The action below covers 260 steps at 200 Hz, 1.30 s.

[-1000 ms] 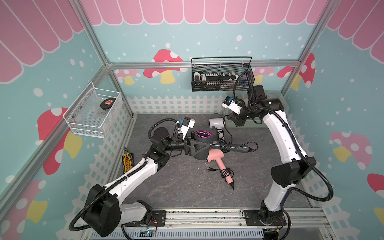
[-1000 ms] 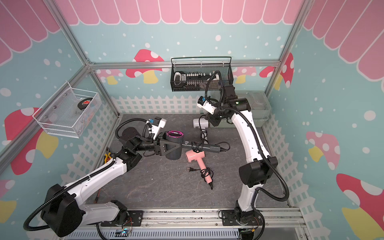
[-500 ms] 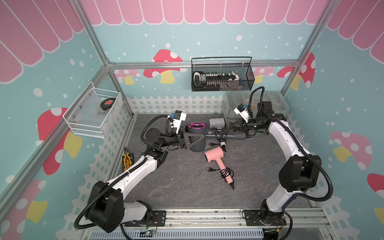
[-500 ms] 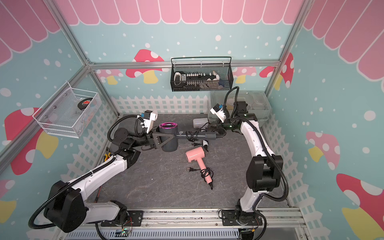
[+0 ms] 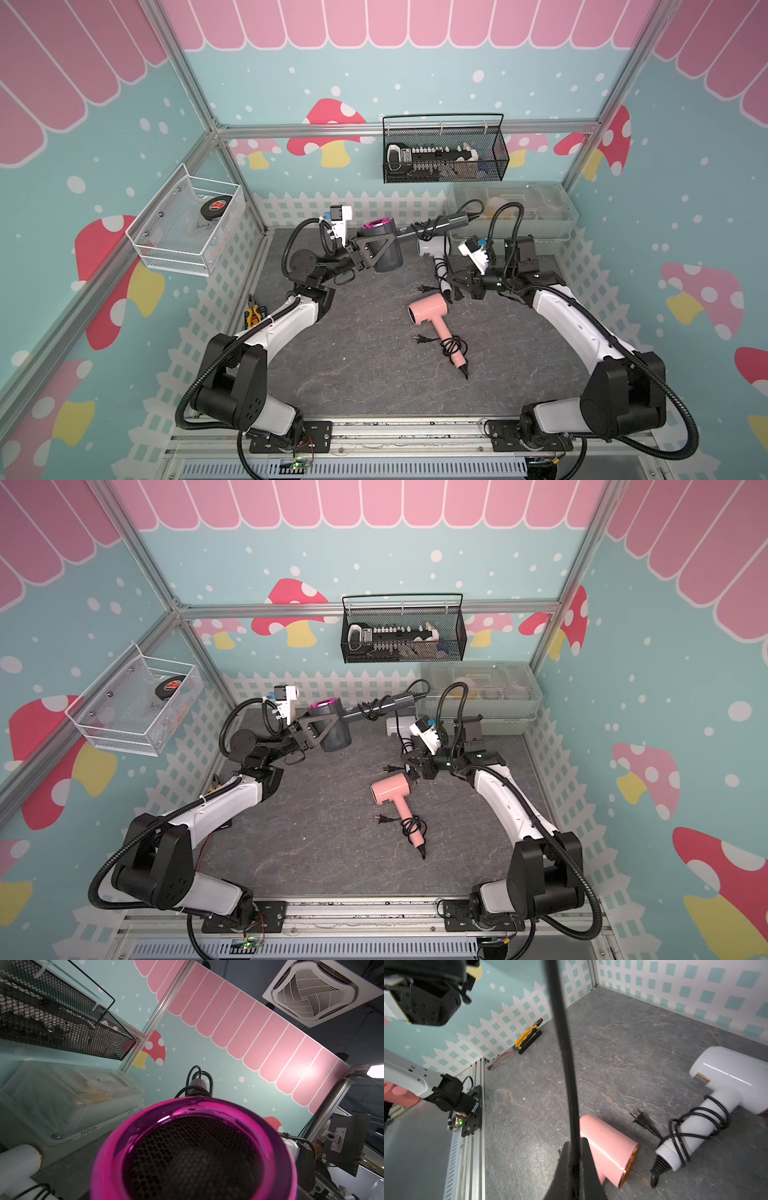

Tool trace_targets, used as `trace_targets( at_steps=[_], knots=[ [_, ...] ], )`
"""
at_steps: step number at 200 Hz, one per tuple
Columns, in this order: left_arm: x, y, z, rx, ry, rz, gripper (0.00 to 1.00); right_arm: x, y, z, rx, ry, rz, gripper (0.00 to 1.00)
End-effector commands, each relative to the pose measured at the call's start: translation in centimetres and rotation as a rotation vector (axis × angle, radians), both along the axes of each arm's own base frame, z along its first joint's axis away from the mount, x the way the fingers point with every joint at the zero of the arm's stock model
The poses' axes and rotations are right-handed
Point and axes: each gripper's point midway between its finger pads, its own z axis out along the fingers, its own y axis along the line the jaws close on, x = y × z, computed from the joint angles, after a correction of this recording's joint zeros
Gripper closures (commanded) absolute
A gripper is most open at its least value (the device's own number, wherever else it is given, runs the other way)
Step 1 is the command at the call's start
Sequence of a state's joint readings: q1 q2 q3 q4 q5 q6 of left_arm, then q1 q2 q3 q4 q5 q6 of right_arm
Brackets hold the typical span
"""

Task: Wrap the cord around the hair dryer
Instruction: Wrap the power cord around the hair dryer.

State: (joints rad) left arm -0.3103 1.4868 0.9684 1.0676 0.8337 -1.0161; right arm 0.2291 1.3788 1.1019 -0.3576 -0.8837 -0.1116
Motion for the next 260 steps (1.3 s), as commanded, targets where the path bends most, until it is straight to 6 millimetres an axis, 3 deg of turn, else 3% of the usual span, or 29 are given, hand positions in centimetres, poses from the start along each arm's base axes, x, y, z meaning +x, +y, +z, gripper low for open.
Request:
trace_targets(
  at_steps=[1, 45, 84, 112, 152, 178, 210, 260],
  knots=[
    [1.0, 1.0, 3.4, -0.004, -0.088, 0.127, 1.0, -1.7, 1.3, -1.1, -0.109, -0.001, 0.007, 1.0],
    [3.2, 1.5, 1.0, 0.178, -0.053, 0.28, 1.0, -5.0, 3.9, -1.2, -0.313, -0.03, 0.062, 1.0],
    [3.9, 2.6, -2.2, 0.368, -0.011, 0.39, 1.0, -7.4, 4.0, 0.2, -0.492, -0.069, 0.082, 1.0],
    [3.6, 2.3, -4.5, 0.482, 0.027, 0.383, 1.0, -7.9, 3.1, 1.5, -0.613, -0.115, 0.074, 1.0],
    [0.9, 0.1, -7.0, 0.645, 0.039, 0.277, 1.0, -5.5, 0.2, 3.7, -0.787, -0.238, -0.026, 1.0],
    [-0.7, -0.2, -8.8, 0.696, 0.065, 0.212, 1.0, -3.7, -0.4, 6.3, -0.849, -0.332, -0.07, 1.0],
    [-4.4, -2.4, -10.1, 0.708, 0.059, 0.065, 1.0, -1.2, -0.2, 8.8, -0.905, -0.446, -0.088, 1.0],
    [-9.1, -4.6, -10.3, 0.671, 0.02, -0.136, 1.0, 2.5, 2.2, 8.5, -0.892, -0.475, 0.007, 1.0]
  ],
)
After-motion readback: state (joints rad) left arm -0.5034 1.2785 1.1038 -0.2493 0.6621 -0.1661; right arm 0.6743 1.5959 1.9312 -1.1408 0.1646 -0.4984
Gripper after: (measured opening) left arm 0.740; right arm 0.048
